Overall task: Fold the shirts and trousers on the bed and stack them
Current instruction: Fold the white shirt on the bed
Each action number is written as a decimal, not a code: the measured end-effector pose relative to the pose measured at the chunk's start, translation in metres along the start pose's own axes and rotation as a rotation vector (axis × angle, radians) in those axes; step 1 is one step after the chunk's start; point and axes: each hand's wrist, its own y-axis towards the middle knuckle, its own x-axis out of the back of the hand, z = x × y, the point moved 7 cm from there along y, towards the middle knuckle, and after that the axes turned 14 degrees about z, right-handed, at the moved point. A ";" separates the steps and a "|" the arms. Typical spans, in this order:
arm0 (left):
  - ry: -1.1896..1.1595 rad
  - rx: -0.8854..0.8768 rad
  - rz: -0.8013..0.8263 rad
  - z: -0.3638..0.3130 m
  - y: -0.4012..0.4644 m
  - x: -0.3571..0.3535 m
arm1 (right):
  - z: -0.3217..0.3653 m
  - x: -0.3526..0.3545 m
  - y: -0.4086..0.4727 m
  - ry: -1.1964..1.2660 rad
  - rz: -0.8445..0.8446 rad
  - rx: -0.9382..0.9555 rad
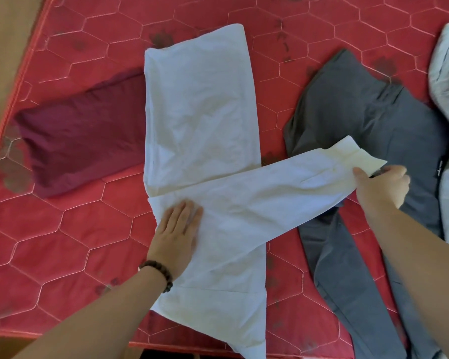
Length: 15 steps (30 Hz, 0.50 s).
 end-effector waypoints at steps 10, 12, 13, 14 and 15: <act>-0.055 -0.158 0.168 -0.098 0.078 0.007 | -0.017 -0.011 0.052 0.376 0.341 -0.199; -0.020 -0.228 0.216 -0.127 0.096 0.010 | -0.010 -0.002 0.052 0.313 0.259 -0.086; 0.002 -0.248 0.249 -0.140 0.104 0.012 | -0.005 0.004 0.048 0.248 0.218 -0.020; 0.017 -0.252 0.280 -0.151 0.110 0.013 | 0.002 0.009 0.044 0.215 0.167 0.051; 0.005 -0.238 0.299 -0.160 0.114 0.016 | 0.008 0.013 0.037 0.227 0.137 0.109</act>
